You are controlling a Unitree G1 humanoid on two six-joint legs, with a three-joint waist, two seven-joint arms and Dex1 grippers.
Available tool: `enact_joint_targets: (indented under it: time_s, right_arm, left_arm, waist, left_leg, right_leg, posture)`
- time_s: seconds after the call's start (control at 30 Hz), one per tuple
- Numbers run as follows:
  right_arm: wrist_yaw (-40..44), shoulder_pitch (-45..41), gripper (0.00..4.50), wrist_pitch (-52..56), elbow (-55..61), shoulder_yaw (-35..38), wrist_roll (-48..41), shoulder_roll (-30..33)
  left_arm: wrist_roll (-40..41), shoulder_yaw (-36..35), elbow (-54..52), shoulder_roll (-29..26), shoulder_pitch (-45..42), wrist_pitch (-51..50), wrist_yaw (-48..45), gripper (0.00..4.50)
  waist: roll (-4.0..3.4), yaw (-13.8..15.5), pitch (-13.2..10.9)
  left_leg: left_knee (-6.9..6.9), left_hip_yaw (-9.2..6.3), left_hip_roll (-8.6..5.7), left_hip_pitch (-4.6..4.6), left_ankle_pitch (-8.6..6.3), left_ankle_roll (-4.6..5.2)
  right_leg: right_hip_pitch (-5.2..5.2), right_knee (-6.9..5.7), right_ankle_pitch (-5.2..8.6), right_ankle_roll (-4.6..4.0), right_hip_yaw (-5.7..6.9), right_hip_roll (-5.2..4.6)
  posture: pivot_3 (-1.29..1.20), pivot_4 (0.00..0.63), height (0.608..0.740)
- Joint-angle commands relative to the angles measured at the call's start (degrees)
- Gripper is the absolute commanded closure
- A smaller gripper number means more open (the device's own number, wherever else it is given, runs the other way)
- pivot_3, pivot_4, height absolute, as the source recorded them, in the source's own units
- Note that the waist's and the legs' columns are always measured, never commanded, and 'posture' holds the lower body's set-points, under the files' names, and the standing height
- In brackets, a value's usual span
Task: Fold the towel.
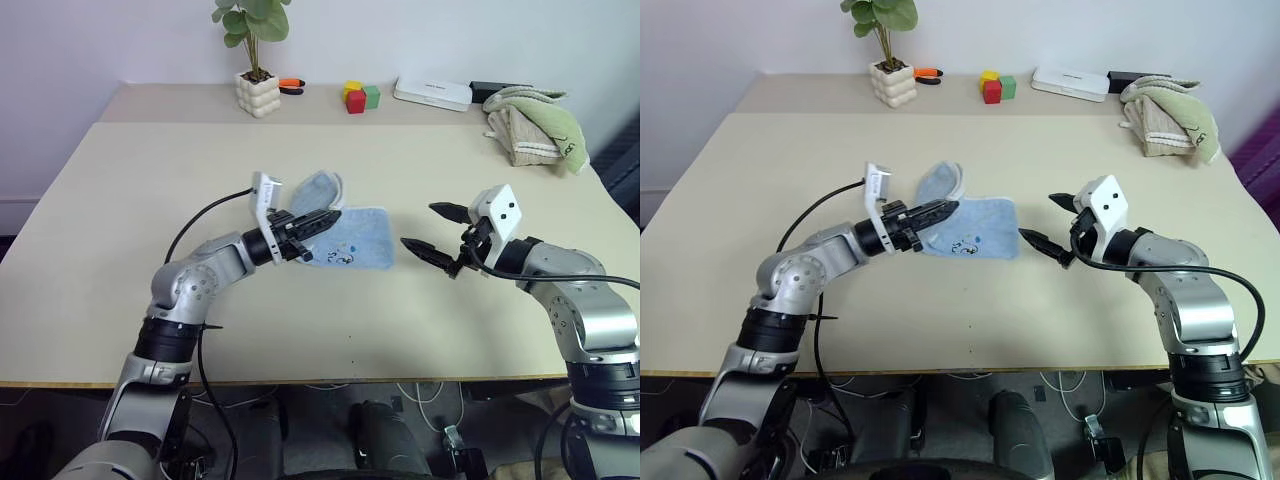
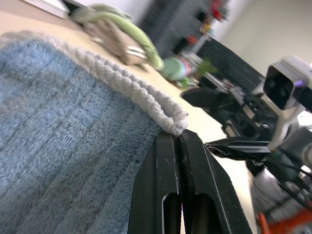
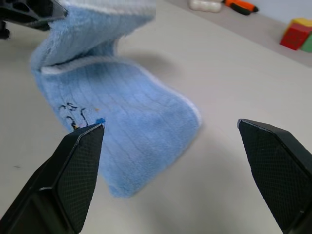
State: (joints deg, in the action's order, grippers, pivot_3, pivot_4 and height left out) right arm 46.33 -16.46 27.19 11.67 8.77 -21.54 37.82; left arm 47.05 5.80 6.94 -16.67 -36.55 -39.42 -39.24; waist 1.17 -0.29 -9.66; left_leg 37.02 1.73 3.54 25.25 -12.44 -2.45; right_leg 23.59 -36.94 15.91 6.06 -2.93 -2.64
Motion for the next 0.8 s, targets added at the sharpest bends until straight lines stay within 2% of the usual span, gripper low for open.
enact_joint_targets:
  time_s: [0.03, 0.4, 0.8]
  right_arm:
    - [-0.1, 1.6, 0.00, -0.3, 3.1, 3.0, -1.2, 1.8]
    - [-0.2, 4.1, 0.00, 1.4, 4.9, 5.1, -3.2, 4.0]
    - [-1.5, 4.2, 0.00, 1.0, 5.1, 4.1, -2.7, 3.8]
  left_arm:
    - [-3.5, 1.9, 3.2, 2.1, -3.5, 1.3, -4.9, 4.43]
    - [-16.2, 5.9, 18.6, 8.6, -9.5, 8.6, -13.7, 4.43]
    - [-22.2, 3.3, 33.1, 14.1, -13.2, 14.6, -19.5, 4.43]
  waist:
    - [-0.01, -0.1, 0.0]
    - [0.00, -0.3, 0.0]
    - [0.00, -0.2, 0.0]
  left_leg:
    - [-0.01, 0.00, 0.00, 0.00, -0.01, 0.01]
    - [-0.01, -0.03, 0.00, 0.02, -0.02, 0.04]
    - [0.03, -0.04, -0.01, 0.07, -0.03, 0.06]
  right_leg:
    - [0.00, -0.01, 0.00, 0.01, 0.00, 0.00]
    - [0.03, -0.01, 0.01, 0.02, 0.00, 0.02]
    - [0.05, -0.01, 0.01, 0.03, 0.00, 0.01]
  posture:
    - [0.00, 0.150, 0.740]
    - [0.00, 0.150, 0.740]
    - [0.00, 0.150, 0.740]
